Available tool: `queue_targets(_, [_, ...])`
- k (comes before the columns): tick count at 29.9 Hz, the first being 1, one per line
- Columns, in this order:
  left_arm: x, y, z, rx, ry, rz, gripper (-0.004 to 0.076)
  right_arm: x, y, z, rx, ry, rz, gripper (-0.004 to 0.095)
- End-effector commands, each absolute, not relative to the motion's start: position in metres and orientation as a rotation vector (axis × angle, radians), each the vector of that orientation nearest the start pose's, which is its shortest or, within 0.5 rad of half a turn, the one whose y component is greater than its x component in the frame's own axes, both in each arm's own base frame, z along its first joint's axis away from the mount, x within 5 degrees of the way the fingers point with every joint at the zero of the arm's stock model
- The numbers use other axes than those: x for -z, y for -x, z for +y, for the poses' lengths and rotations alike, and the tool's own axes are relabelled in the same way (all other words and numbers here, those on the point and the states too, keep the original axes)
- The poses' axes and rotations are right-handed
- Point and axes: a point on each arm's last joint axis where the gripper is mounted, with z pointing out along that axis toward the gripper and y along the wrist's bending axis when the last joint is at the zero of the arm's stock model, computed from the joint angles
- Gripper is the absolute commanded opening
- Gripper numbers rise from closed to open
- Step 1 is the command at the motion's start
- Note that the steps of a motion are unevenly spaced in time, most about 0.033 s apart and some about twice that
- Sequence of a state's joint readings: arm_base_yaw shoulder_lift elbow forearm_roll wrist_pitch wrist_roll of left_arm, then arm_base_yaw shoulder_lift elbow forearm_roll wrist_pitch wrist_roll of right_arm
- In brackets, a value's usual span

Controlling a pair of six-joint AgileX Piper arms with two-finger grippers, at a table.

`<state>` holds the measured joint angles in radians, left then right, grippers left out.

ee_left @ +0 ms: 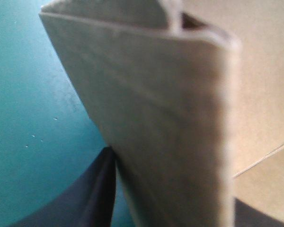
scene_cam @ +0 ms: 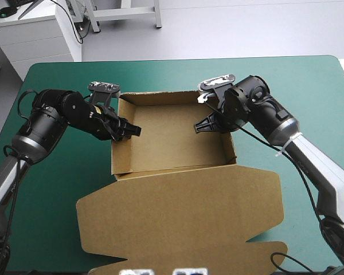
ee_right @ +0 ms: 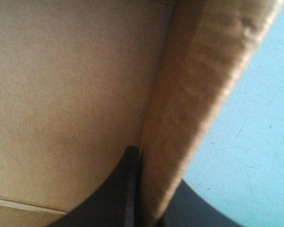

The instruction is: Fold the box

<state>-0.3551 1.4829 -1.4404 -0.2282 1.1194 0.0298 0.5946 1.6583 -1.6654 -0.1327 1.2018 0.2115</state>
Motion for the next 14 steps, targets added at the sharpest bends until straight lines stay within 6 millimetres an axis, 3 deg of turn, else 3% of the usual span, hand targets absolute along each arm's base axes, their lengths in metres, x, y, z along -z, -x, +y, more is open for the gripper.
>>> queue_targets(1, [-0.391, -0.27, -0.145, 0.667, -0.481, 2.459, -0.0008, -0.394, -0.28, 0.201, -0.316, 0.583, 2.498, 0.0])
queue_targets(9, [-0.386, -0.273, -0.146, 0.665, -0.429, 2.492, -0.0008, -0.39, -0.28, 0.201, -0.318, 0.549, 2.54, 0.0])
queue_targets(14, [-0.368, -0.283, -0.146, 0.607, -0.366, 2.607, -0.0008, -0.366, -0.285, 0.206, -0.29, 0.529, 2.698, 0.0])
